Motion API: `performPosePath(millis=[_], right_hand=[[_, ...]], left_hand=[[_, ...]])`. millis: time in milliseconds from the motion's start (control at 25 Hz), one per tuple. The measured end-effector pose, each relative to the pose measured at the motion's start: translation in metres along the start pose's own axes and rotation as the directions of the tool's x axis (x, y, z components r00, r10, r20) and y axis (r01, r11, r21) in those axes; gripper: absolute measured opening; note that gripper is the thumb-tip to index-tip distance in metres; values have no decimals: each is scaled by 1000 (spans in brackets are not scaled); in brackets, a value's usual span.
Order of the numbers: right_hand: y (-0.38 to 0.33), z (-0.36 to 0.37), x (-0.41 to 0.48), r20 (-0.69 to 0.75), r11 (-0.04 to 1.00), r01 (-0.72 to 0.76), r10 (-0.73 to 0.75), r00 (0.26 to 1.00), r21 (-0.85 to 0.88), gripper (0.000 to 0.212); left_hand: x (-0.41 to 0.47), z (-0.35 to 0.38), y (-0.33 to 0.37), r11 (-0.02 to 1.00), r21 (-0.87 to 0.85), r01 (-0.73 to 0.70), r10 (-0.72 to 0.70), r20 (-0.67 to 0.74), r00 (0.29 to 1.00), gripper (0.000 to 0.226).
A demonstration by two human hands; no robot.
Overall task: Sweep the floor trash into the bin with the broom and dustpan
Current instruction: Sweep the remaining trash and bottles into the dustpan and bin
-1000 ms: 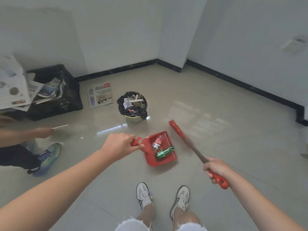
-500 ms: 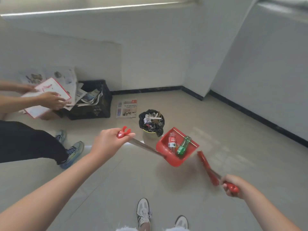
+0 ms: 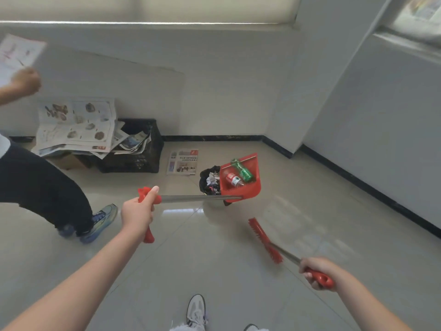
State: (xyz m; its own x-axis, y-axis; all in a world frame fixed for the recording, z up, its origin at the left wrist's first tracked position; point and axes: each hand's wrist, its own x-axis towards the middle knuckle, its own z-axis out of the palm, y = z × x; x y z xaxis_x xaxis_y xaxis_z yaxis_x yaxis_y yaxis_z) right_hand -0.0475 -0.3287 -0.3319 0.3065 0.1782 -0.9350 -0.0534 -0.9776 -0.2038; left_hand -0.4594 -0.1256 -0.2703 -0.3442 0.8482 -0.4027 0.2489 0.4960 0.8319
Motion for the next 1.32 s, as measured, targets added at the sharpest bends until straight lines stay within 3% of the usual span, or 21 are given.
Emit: performPosePath(millis=[360, 600, 720, 880, 1080, 1320], right_hand=[[-45, 39, 3, 32, 996, 21, -19, 999, -85, 24], [-59, 47, 11, 16, 993, 5, -3, 1000, -115, 24], [-61, 50, 13, 10, 990, -11, 12, 1000, -138, 22], [-61, 53, 14, 3, 986, -23, 24, 1000, -162, 19], [-60, 59, 12, 9, 987, -39, 41, 999, -158, 32], [-62, 65, 13, 0, 979, -32, 33, 999, -201, 60]], left_hand=[[4, 22, -65, 873, -360, 328, -363, -32, 931, 40], [-6, 3, -130, 720, -473, 508, -537, 84, 839, 41], [-16, 2, -155, 606, -549, 576, -584, 186, 790, 40], [-21, 3, -177, 380, -650, 658, -631, 338, 698, 38], [-38, 11, -208, 103, -689, 718, -660, 493, 567, 38], [-51, 12, -225, -24, -663, 748, -618, 598, 510, 43]])
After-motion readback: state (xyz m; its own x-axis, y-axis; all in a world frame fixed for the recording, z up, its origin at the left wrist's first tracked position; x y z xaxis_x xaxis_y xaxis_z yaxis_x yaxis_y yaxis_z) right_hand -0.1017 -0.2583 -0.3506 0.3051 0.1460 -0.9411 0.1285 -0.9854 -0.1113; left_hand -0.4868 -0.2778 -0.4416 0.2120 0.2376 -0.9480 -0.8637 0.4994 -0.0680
